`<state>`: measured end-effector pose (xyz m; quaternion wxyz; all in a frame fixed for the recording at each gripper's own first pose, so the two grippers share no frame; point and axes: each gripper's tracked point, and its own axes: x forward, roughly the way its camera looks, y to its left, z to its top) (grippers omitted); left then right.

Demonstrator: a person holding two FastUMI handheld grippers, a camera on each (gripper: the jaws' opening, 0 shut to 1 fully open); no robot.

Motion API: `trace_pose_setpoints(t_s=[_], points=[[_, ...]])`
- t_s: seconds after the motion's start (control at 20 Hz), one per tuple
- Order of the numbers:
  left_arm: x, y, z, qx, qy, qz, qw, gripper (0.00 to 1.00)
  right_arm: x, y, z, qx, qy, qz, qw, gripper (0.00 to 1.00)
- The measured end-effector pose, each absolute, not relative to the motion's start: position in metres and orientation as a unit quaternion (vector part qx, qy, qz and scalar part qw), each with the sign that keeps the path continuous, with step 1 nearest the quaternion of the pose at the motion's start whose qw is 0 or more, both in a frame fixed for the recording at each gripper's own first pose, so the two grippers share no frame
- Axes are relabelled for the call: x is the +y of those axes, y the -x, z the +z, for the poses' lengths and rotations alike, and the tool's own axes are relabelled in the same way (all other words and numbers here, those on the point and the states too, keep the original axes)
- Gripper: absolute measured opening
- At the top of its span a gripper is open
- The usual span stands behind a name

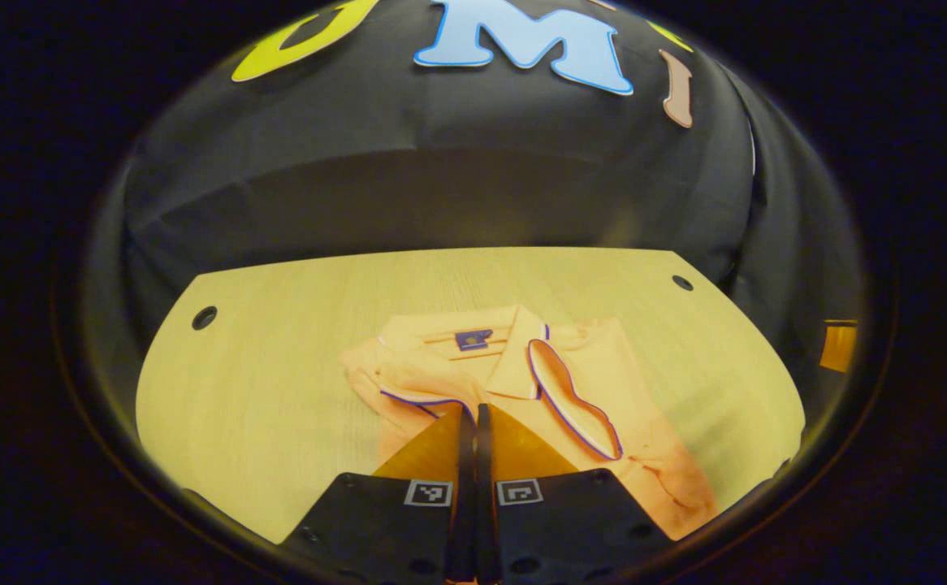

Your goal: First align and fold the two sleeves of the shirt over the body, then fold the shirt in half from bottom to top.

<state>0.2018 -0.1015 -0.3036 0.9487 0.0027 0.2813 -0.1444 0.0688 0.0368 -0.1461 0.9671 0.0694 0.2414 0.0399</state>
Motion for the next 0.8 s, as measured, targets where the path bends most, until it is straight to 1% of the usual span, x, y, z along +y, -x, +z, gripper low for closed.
trace_pose_setpoints(t_s=[0.25,0.3,0.35,0.4,0.45,0.5,0.55,0.6,0.7,0.75,0.8], points=[[-0.102,-0.199,-0.308,0.290,-0.005,-0.144,0.946,0.06,0.023,-0.064,-0.154,0.247,-0.077,0.032,0.966,0.48],[-0.101,-0.195,-0.309,0.297,-0.004,-0.146,0.944,0.14,0.023,-0.065,-0.154,0.247,-0.078,0.032,0.965,0.48],[-0.100,-0.195,-0.308,0.297,-0.002,-0.145,0.944,0.19,0.024,-0.065,-0.155,0.247,-0.079,0.035,0.965,0.48],[-0.096,-0.194,-0.305,0.293,0.001,-0.142,0.946,0.31,0.026,-0.065,-0.156,0.248,-0.080,0.038,0.965,0.48],[-0.094,-0.192,-0.302,0.290,0.005,-0.141,0.946,0.40,0.028,-0.065,-0.157,0.248,-0.079,0.041,0.965,0.48],[-0.089,-0.189,-0.299,0.287,0.005,-0.137,0.948,0.53,0.030,-0.064,-0.158,0.248,-0.079,0.045,0.964,0.48],[-0.083,-0.187,-0.298,0.283,0.003,-0.132,0.950,0.60,0.034,-0.063,-0.160,0.250,-0.078,0.050,0.964,0.48],[-0.079,-0.183,-0.296,0.283,0.005,-0.132,0.950,0.53,0.038,-0.060,-0.162,0.252,-0.077,0.054,0.963,0.48],[-0.070,-0.171,-0.294,0.284,0.006,-0.126,0.950,0.66,0.045,-0.053,-0.167,0.257,-0.076,0.063,0.961,0.48],[-0.065,-0.165,-0.292,0.283,0.008,-0.123,0.951,0.66,0.050,-0.050,-0.169,0.259,-0.077,0.067,0.961,0.48],[-0.061,-0.158,-0.290,0.283,0.012,-0.119,0.952,0.70,0.054,-0.047,-0.172,0.262,-0.077,0.071,0.959,0.48]])
